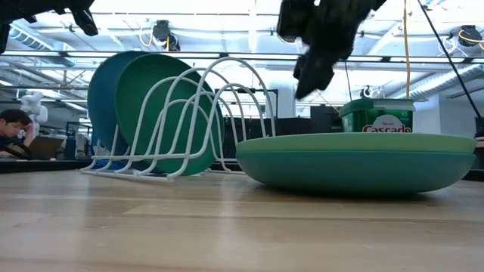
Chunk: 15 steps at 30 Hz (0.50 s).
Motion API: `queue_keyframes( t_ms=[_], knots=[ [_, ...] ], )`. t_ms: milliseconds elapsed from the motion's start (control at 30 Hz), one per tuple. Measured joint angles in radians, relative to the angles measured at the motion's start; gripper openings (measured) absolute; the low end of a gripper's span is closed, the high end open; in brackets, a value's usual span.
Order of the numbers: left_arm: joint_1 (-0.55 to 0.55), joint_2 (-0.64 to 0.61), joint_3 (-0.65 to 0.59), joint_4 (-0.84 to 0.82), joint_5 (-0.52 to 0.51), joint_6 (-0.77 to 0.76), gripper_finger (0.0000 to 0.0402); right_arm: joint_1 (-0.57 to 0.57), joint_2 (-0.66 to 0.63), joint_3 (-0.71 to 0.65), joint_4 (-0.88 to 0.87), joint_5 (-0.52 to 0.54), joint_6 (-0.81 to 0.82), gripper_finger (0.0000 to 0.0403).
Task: Sort dishes
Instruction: Put the light green plate on the dish rack
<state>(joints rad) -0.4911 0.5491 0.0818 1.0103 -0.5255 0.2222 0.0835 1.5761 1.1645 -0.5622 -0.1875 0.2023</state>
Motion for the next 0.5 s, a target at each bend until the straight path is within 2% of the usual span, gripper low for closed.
queue_keyframes(
  t_ms=[100,200,500],
  knots=[
    [0.0,0.0,0.0,0.0,0.0,0.0,0.0031,0.085,0.008,0.002,0.046,-0.011,0.07,0.0144],
    [0.0,0.0,0.0,-0.004,0.0,0.0,0.0031,0.15,0.021,0.002,0.043,0.034,0.149,0.0144],
    [0.0,0.0,0.0,-0.007,-0.002,-0.005,0.0031,0.294,0.116,0.002,0.058,0.059,0.313,0.0144]
  ],
)
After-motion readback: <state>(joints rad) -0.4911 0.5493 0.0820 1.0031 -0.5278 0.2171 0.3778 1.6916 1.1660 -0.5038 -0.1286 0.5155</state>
